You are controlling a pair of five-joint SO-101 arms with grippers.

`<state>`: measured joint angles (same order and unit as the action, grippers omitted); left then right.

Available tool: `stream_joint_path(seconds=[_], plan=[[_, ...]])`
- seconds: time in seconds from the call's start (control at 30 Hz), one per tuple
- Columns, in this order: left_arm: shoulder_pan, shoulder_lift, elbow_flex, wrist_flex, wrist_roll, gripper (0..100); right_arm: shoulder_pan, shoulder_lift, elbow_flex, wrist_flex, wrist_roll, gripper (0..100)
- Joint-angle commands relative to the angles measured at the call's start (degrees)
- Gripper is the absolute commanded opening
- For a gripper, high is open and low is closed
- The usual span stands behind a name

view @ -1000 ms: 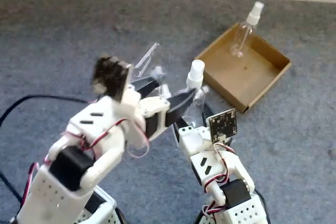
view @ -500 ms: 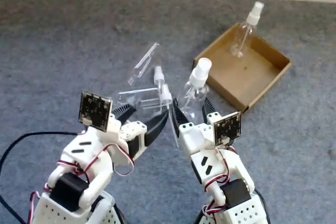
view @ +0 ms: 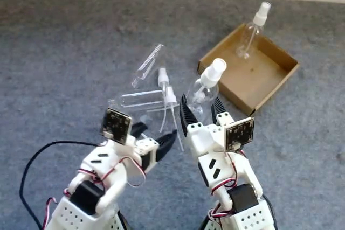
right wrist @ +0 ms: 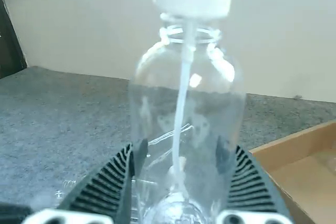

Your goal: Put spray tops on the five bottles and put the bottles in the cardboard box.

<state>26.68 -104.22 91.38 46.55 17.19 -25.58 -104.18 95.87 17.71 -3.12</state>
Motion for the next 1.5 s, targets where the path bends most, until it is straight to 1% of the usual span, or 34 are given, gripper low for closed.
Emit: stream_joint_path(seconds=[0.0, 0.1, 0.27, 0.33, 0.43, 0.53, 0.6, 0.8, 0.87, 1.0, 1.13, 1.27, 1.33, 1.47], plan=[[4.7, -0.7, 3.3, -9.6, 4.8, 23, 0.5, -1.0, 3.6, -1.5, -0.5, 12.8], [4.5, -0.7, 4.7, -12.7, 5.5, 23, 0.6, -1.0, 3.6, -1.5, -0.5, 12.8], [5.1, -0.6, 5.7, -13.0, 6.2, 23, 0.4, -1.0, 3.7, -1.5, -0.5, 12.8], [6.2, -0.6, 5.7, -12.8, 6.8, 18, 0.4, -1.0, 3.7, -1.5, -0.5, 12.8], [8.8, -0.5, 5.7, -13.0, 8.6, 8, 0.4, -1.0, 3.6, -1.5, -0.5, 12.8], [9.5, -0.4, 5.7, -13.5, 8.8, 0, 0.4, -1.0, 3.6, -1.5, -0.5, 12.8], [9.5, -0.3, 5.7, -13.3, 8.8, 1, 0.3, -1.0, 3.6, -1.5, -0.5, 12.8], [9.5, -0.3, 5.7, -13.1, 8.9, 1, 0.2, -1.0, 3.2, -1.3, -0.5, 12.8], [9.5, -0.3, 5.7, -13.1, 8.9, 1, 0.2, -0.7, 0.3, 1.7, -0.5, 12.8], [9.5, -0.3, 5.7, -13.2, 8.9, 1, -2.1, -0.5, -9.1, 11.2, -0.5, 12.8], [9.5, -0.5, 5.7, -13.5, 8.9, 1, -2.5, -0.4, -14.9, 11.6, -0.2, 12.8], [9.5, -0.6, 5.6, -13.5, 8.9, 1, -2.5, -0.3, -16.0, 11.7, -0.2, 12.8], [9.5, -0.6, 5.6, -15.1, 8.9, 1, -2.6, -0.2, -16.0, 11.7, -0.2, 12.8], [9.5, -0.6, 5.7, -16.7, 8.9, 1, -2.8, 4.7, -19.6, 11.7, -0.4, 12.8]])
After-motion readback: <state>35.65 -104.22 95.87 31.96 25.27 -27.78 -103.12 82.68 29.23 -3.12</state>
